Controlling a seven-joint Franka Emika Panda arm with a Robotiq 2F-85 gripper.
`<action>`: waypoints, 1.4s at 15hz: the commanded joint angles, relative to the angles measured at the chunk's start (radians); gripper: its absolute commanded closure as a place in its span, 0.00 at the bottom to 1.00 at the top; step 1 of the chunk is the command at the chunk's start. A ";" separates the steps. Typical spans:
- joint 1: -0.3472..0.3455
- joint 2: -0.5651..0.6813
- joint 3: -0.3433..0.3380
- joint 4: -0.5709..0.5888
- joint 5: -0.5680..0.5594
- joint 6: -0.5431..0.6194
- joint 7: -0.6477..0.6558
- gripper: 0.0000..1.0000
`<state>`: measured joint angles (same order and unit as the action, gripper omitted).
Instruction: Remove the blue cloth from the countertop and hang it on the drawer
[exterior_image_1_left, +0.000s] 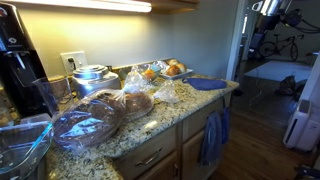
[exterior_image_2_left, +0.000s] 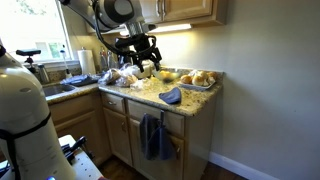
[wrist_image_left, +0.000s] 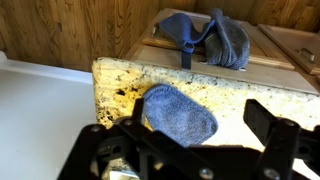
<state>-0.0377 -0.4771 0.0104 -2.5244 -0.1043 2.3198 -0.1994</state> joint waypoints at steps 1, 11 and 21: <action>0.038 0.021 -0.043 0.011 0.005 0.041 -0.068 0.00; 0.100 0.167 -0.156 0.139 0.072 0.056 -0.423 0.00; 0.073 0.388 -0.155 0.284 0.339 0.075 -0.842 0.00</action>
<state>0.0486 -0.1254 -0.1545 -2.2733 0.1914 2.3781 -0.9600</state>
